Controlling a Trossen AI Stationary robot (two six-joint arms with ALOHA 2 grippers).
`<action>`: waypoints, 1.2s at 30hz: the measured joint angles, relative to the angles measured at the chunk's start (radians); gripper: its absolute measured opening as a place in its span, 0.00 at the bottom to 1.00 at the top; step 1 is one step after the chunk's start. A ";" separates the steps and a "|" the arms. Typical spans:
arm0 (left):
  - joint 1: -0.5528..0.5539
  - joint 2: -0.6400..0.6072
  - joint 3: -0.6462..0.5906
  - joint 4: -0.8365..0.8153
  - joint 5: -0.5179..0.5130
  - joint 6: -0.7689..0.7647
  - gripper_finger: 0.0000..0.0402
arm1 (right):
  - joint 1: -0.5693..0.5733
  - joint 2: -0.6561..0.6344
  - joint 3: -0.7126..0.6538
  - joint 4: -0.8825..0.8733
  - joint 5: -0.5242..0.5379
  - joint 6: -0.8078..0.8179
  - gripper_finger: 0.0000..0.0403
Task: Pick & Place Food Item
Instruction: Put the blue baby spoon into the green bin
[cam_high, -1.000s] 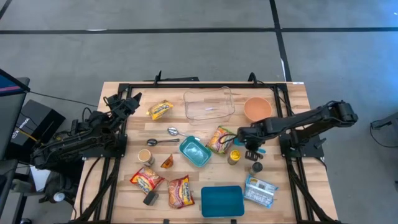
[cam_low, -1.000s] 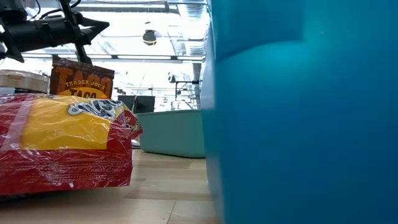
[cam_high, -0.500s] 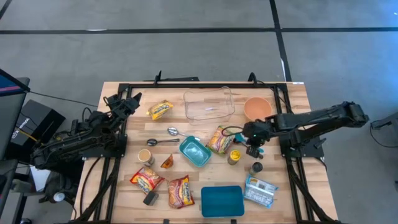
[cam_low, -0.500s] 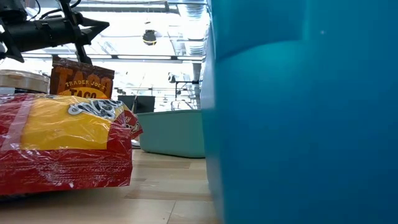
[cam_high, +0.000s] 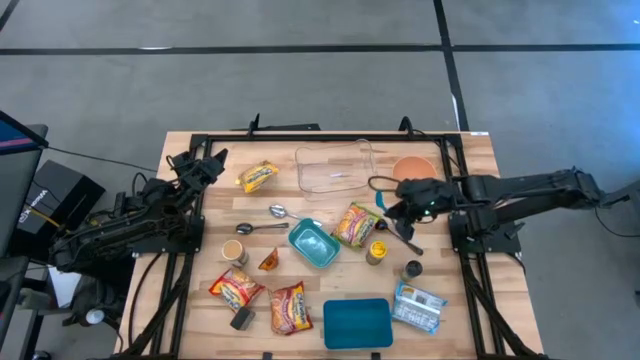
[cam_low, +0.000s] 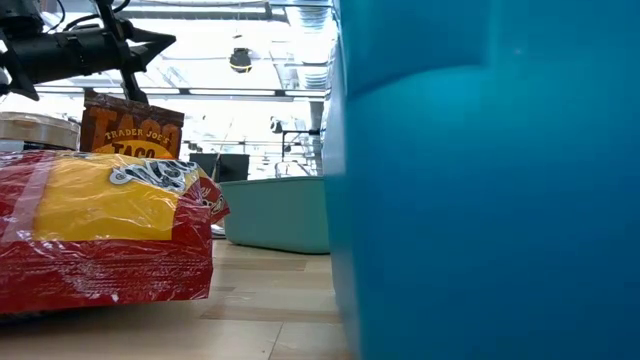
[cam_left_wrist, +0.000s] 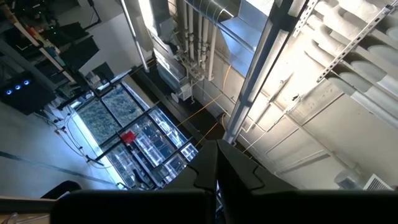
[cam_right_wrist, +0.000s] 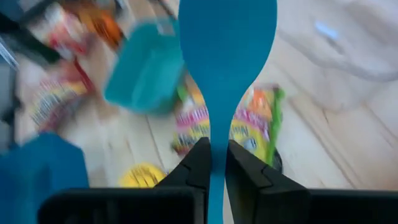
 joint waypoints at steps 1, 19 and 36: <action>0.000 0.000 0.000 0.000 0.000 0.000 0.01 | -0.007 -0.008 0.000 0.018 0.000 0.003 0.06; 0.000 0.006 0.021 0.059 -0.012 -0.080 0.01 | -0.094 0.053 0.099 0.201 0.000 -0.031 0.05; -0.217 0.496 0.410 -0.090 0.153 0.008 0.00 | -0.092 0.395 0.453 -0.120 0.018 -0.137 0.05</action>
